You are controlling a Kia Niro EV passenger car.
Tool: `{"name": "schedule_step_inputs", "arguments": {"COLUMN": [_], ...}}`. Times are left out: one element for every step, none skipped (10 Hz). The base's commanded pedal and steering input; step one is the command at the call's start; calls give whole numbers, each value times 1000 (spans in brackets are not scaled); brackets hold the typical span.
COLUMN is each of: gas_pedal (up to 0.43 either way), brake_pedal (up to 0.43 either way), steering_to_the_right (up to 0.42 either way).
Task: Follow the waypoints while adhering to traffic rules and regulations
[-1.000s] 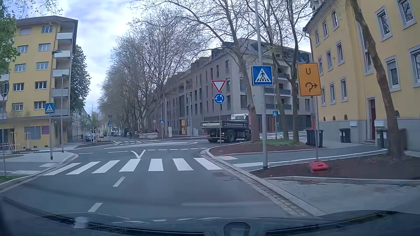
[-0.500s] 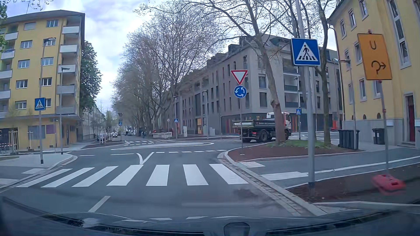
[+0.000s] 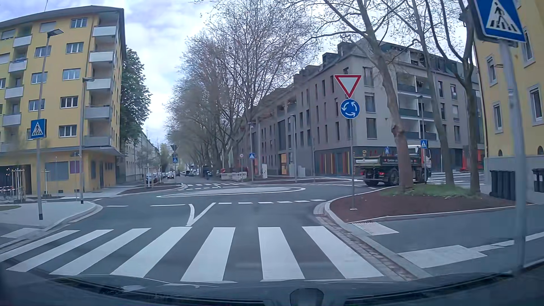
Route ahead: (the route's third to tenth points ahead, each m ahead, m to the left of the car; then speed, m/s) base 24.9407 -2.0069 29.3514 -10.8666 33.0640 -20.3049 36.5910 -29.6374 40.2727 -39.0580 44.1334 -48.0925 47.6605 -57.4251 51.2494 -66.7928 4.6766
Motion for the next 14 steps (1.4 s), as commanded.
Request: {"name": "schedule_step_inputs", "arguments": {"gas_pedal": [0,0,0,0,0,0,20,39,39,39,39,39,39,39], "brake_pedal": [79,6,0,0,0,0,0,0,0,0,0,0,0,0], "steering_to_the_right": [-113,-101,-87,-76,-65,-51,-37,-26,-16,-9,-4,1,8,16]}}
